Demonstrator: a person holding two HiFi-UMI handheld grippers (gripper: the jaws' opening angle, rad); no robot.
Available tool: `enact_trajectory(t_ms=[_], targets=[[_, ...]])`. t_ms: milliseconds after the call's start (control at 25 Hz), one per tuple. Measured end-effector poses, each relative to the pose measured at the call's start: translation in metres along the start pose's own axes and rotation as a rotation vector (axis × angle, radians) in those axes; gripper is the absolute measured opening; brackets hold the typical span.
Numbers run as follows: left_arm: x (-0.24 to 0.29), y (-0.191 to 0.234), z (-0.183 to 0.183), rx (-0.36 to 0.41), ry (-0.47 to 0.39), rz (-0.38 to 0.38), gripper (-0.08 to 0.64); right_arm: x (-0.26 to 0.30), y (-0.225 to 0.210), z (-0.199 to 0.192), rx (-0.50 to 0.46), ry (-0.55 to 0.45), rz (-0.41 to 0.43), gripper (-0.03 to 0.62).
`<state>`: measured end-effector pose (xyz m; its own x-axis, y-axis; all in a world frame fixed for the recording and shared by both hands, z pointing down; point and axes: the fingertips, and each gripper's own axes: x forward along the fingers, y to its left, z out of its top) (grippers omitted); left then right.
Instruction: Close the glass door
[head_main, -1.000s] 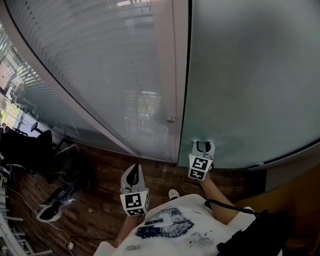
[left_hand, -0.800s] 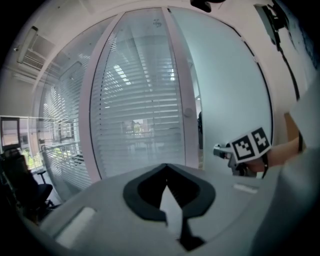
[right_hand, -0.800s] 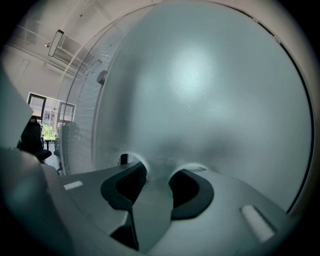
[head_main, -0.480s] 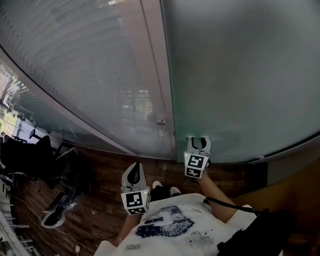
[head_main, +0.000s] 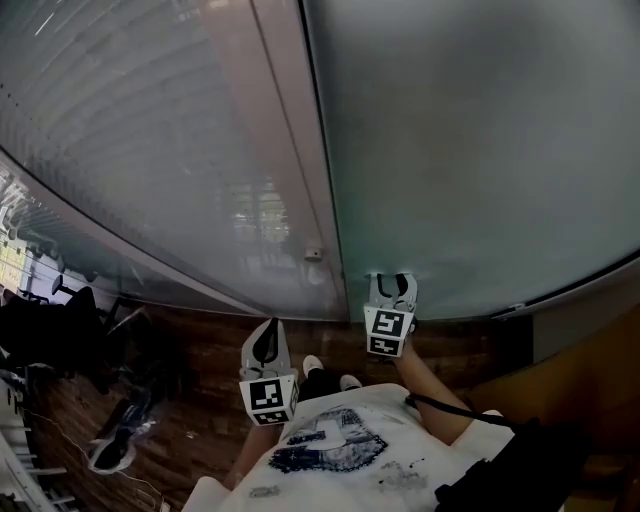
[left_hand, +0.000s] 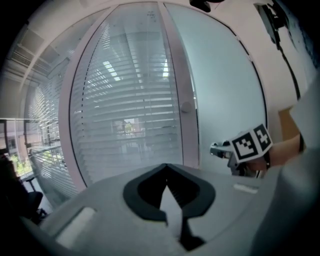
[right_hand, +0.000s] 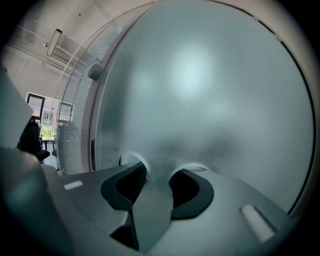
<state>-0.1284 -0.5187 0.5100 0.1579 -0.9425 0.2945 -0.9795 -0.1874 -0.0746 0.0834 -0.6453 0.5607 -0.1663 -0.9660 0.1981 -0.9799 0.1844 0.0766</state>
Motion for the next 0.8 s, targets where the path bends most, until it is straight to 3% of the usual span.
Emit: enact_trajectory(t_ms=[800], targets=[[0.010, 0.005, 0.000, 0.000, 0.002, 0.005, 0.003, 0.028, -0.008, 0.001, 0.001, 0.005, -0.022, 0.144]])
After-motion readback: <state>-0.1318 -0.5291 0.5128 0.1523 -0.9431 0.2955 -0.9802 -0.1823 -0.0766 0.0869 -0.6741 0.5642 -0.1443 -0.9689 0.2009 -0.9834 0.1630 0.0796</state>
